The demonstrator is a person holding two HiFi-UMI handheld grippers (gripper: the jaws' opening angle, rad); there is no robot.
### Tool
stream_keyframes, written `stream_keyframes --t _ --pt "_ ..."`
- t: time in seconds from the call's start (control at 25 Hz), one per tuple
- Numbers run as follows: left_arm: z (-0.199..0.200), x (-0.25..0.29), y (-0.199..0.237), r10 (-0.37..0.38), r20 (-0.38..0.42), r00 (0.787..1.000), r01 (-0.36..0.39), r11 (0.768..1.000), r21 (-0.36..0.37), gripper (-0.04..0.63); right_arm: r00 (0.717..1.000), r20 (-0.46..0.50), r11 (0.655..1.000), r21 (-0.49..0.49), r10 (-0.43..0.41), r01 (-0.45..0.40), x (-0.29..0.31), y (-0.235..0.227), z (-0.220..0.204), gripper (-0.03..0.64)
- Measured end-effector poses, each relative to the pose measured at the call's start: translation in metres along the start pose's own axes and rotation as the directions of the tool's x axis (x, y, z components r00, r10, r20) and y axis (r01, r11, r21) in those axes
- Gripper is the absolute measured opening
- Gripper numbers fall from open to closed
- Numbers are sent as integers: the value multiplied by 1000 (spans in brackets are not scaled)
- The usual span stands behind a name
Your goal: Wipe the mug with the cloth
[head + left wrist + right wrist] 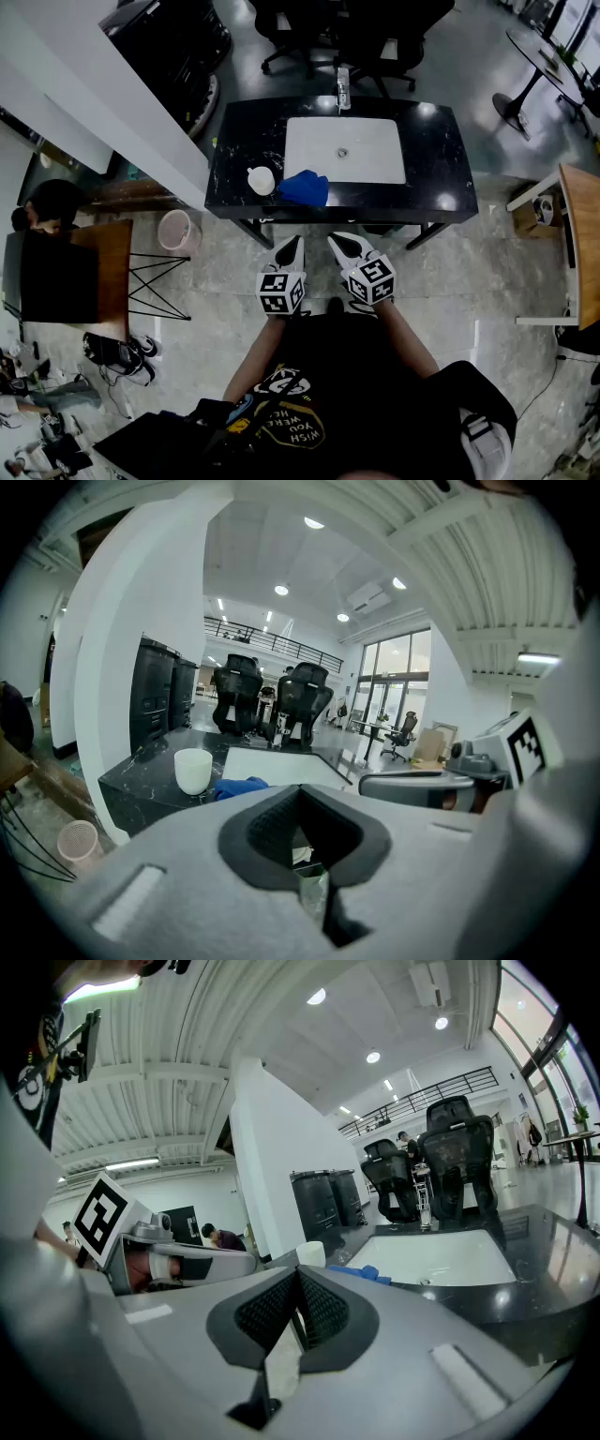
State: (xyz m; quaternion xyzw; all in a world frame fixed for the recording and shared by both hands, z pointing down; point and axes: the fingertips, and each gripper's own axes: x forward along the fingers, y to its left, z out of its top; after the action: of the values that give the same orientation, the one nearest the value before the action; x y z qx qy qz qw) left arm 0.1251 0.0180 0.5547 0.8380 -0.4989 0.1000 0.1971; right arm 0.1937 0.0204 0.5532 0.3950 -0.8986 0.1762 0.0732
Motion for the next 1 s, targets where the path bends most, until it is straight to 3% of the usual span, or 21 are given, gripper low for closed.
stream_keyframes --t 0.48,0.68,1.0 --pt "0 1 7 6 -2 1000 -6 1000 -14 3 1000 -9 1000 -10 3 -3 6 0 -1 -2" --pt "-10 1 14 36 -21 999 -37 999 -38 3 998 -63 1000 6 -6 7 8 -7 -20 -2" --pt "-21 1 64 92 -92 992 -99 993 -68 3 990 -135 997 80 29 -19 44 -15 -45 10"
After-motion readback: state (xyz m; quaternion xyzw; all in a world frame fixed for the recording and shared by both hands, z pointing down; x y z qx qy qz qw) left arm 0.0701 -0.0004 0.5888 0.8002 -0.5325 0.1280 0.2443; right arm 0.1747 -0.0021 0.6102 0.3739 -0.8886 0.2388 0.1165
